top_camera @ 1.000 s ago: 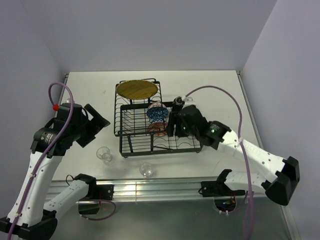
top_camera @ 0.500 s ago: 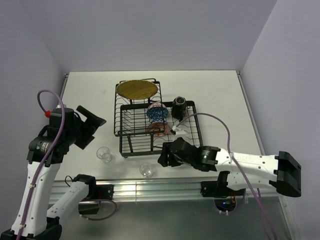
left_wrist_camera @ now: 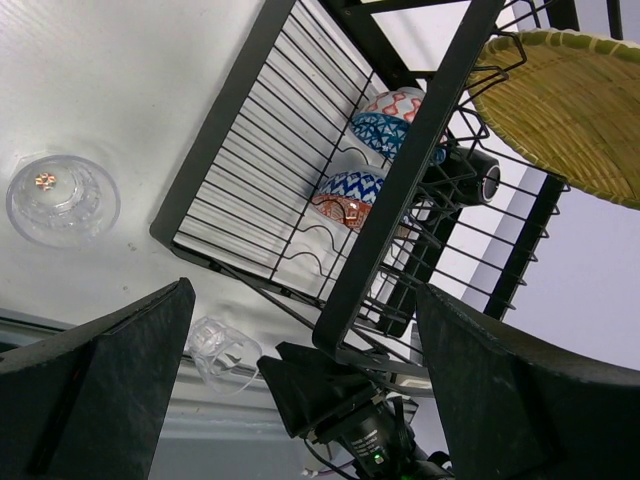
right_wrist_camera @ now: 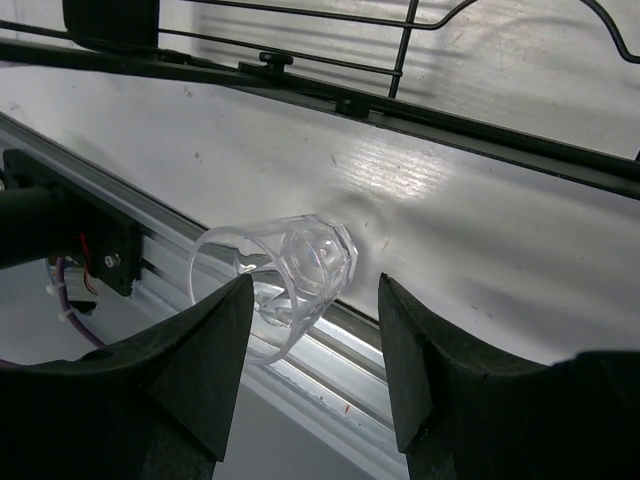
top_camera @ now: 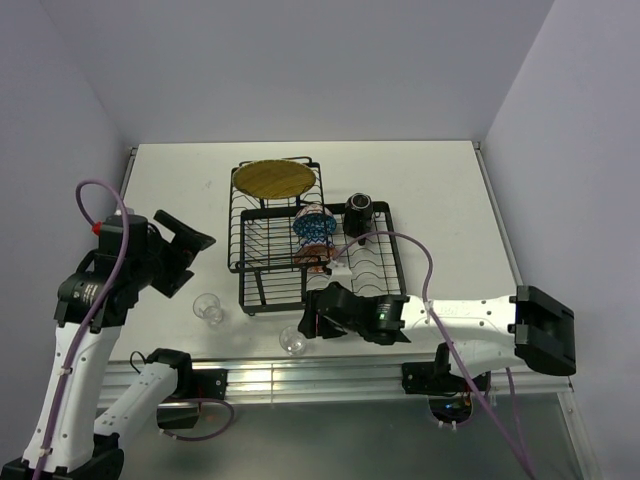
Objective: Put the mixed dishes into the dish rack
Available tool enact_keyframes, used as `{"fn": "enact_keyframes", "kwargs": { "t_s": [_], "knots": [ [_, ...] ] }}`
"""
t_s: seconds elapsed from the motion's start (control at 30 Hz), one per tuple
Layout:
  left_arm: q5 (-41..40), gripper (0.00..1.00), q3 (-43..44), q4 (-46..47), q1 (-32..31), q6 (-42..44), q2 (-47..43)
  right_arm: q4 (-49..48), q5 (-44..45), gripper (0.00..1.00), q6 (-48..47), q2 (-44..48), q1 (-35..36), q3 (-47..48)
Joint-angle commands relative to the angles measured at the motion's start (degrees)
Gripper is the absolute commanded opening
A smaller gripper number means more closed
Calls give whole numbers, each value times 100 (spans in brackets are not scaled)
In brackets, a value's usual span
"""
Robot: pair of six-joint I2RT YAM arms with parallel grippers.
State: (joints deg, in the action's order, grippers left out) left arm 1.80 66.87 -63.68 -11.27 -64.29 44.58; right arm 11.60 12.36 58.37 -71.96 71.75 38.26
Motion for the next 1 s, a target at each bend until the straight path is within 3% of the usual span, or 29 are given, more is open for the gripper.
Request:
{"fn": "enact_keyframes", "kwargs": {
  "t_s": [0.0,0.3,0.5,0.67,0.77,0.97],
  "knots": [
    [4,99,45,101,28,-31,-89,-272,-5,60,-97,-151,41,348],
    [13,99,-87,119,37,-66,-133,150,-50,54,-230,-942,339,823],
    [39,99,-236,101,37,-180,-256,475,214,30,-71,-925,481,841],
    [118,99,-341,102,37,-224,-318,896,512,0,34,-758,691,824],
    [145,99,-219,40,37,-146,-274,1124,801,0,69,-486,849,753],
    [241,92,536,329,37,162,-195,1651,1383,0,-185,1085,1175,543]
  ]
}}
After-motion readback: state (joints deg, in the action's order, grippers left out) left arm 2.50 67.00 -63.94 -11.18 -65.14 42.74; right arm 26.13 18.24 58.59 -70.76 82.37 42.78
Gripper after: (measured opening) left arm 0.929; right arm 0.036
